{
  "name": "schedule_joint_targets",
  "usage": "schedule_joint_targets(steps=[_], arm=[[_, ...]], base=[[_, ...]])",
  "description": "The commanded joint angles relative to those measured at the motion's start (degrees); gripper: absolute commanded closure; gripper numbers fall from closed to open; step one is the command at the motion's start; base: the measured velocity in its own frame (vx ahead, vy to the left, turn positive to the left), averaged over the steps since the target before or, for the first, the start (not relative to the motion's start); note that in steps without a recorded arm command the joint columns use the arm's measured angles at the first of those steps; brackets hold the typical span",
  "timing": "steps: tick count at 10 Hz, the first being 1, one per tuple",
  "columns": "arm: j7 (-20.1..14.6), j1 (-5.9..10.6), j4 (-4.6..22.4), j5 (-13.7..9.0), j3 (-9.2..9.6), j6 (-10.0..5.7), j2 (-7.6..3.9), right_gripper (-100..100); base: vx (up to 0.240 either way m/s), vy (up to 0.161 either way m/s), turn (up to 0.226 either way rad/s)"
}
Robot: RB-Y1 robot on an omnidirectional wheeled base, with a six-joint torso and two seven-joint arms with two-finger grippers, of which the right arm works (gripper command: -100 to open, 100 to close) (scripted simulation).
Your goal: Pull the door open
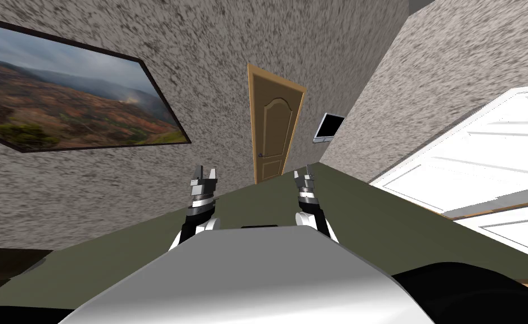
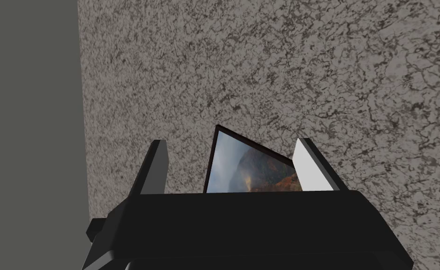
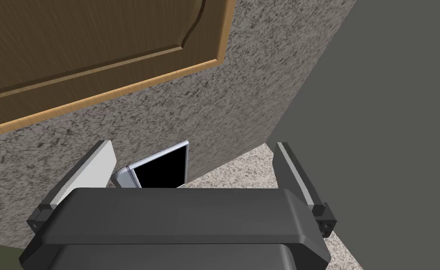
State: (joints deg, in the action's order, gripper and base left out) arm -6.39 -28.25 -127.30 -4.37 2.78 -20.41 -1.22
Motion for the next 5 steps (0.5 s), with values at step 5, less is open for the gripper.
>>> schedule_joint_targets(steps=[5], arm=[[-1.5, 2.54, 6.9, 1.2, -0.35, -2.22, -1.98, -100]], base=[[0.127, 0.019, 0.043]])
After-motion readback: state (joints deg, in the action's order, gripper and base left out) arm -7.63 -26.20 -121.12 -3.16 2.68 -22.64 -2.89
